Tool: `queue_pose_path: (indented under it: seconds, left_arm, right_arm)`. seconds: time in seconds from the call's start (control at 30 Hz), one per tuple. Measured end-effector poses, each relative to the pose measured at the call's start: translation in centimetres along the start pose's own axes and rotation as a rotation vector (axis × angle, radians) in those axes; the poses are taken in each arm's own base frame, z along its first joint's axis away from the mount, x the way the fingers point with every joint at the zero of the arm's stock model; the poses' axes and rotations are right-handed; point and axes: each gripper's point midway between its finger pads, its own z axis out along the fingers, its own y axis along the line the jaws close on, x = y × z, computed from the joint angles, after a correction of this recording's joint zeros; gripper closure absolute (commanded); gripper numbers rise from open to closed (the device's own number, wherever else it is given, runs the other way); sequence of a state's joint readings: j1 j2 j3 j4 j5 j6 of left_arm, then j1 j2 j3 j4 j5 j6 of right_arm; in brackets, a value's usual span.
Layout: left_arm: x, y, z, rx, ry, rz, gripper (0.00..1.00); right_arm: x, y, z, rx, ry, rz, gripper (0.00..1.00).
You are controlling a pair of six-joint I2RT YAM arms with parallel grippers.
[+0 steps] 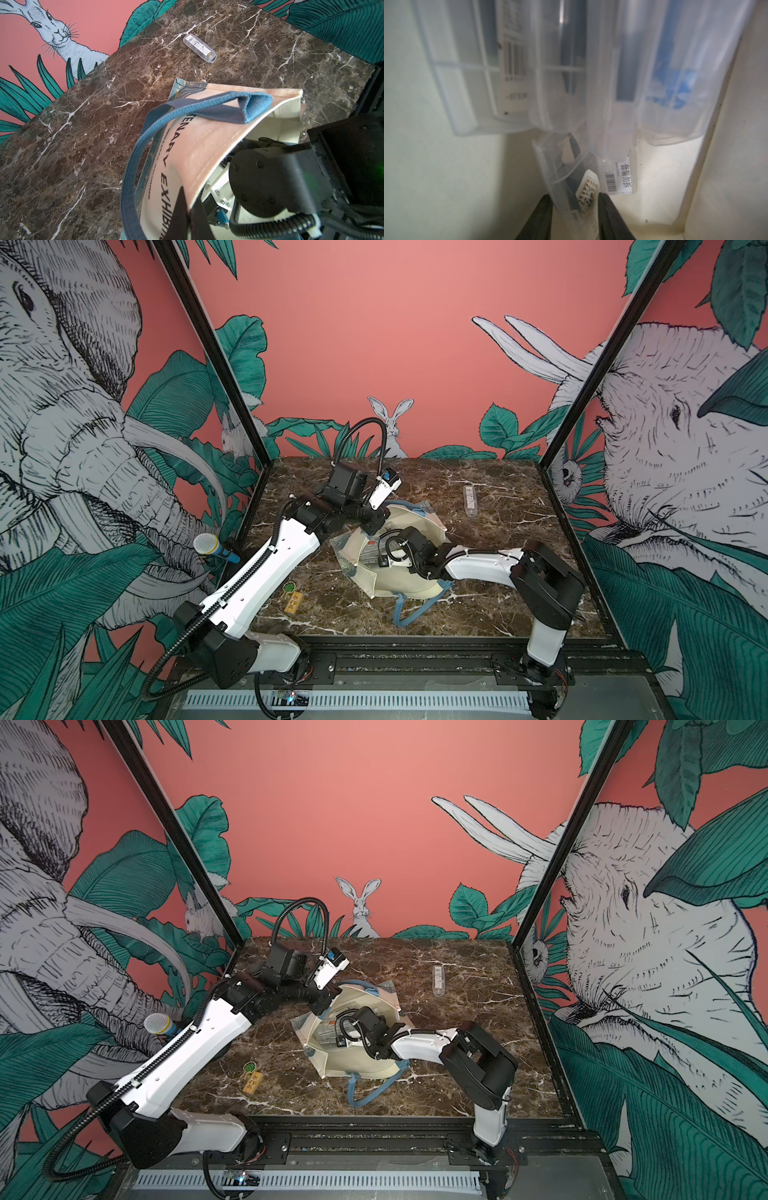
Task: Take out the compass set from the canvas bag
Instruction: Pick up the compass set from the canvas bag.
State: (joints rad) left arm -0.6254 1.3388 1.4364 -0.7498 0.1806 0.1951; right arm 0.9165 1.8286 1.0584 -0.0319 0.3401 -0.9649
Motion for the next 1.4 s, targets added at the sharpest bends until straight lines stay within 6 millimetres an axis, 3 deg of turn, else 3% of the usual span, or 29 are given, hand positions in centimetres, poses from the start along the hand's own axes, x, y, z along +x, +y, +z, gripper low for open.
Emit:
queue_pose_path:
  seconds: [0.6, 1.4]
  left_arm:
    - [0.3, 0.2, -0.4, -0.019, 0.003, 0.004, 1.00]
    - [0.2, 0.7, -0.5, -0.047, 0.005, 0.006, 1.00]
  right_arm:
    - [-0.9, -0.3, -0.3, 0.034, -0.043, 0.048, 0.79]
    - [-1.9, -0.2, -5.1, -0.001, -0.138, 0.131, 0.84]
